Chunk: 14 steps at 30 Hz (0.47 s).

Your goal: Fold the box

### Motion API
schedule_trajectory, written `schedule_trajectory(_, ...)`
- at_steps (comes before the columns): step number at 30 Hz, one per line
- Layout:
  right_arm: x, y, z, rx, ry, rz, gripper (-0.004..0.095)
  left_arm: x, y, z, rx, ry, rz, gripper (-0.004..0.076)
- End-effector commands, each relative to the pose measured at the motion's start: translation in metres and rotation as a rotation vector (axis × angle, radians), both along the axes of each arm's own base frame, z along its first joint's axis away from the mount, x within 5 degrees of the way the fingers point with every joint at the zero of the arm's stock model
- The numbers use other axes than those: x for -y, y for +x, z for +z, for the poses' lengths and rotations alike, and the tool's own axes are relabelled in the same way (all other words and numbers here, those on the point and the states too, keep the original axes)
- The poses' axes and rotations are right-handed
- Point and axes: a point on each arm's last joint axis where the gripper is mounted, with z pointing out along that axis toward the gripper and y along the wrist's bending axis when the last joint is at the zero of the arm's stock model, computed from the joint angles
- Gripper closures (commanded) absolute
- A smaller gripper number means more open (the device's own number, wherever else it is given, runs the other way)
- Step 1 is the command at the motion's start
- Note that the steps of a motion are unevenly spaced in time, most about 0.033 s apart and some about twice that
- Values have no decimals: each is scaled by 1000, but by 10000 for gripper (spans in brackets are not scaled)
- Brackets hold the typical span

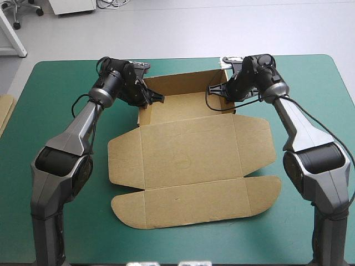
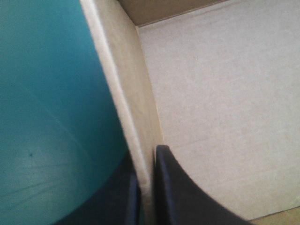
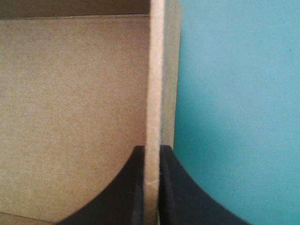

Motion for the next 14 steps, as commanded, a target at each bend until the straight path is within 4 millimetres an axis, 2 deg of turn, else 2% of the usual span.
schedule_trajectory(1, -5, -3, 34, 122, 106, 11, 908, 0, -6, 36, 122, -7, -47, 734)
schedule_trajectory(7, -9, 3, 27, 130, 134, 16, 908, 0, 2, 41, 180, -8, -42, 734)
schedule_trajectory(14, -5, 5, 11, 77, 52, 35, 908, 7, 13, 9, 106, -23, -44, 734)
